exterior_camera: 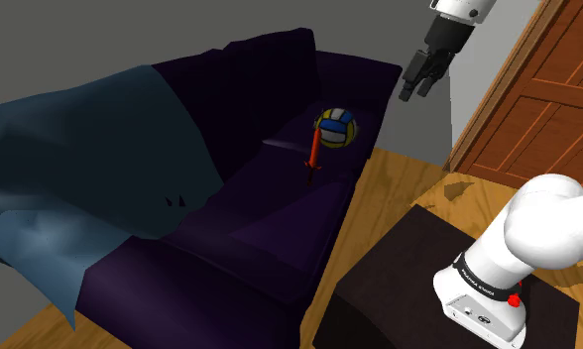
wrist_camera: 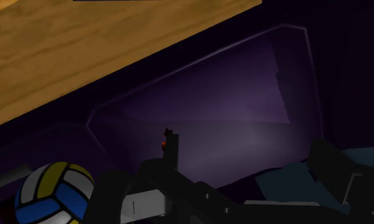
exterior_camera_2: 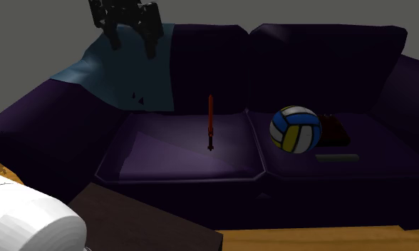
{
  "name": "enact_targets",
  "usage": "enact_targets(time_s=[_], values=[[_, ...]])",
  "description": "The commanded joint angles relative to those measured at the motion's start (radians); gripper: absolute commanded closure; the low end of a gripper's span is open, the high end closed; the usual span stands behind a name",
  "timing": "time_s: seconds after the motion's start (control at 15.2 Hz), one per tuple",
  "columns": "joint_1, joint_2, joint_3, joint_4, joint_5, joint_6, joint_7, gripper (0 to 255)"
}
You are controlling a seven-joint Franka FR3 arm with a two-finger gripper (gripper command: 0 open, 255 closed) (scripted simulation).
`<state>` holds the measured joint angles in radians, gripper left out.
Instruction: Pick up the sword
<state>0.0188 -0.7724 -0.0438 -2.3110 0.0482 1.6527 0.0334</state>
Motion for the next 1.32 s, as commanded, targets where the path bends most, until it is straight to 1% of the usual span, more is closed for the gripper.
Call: enact_targets(time_s=[0.0,0.33,0.66,0.99,1.25], values=[[0.0,0.0,0.0,0.0,0.0,0.0,0.0,0],[0.007,0.06,-0.043,-0.11,-0.017,0.19,-0.089,0],[0.018,0.165,-0.09,-0.181,-0.022,0.386,-0.181,0],[0.04,0.314,-0.141,-0.209,-0.008,0.581,-0.283,0],[0.068,0.458,-0.184,-0.199,0.032,0.728,-0.38,0]])
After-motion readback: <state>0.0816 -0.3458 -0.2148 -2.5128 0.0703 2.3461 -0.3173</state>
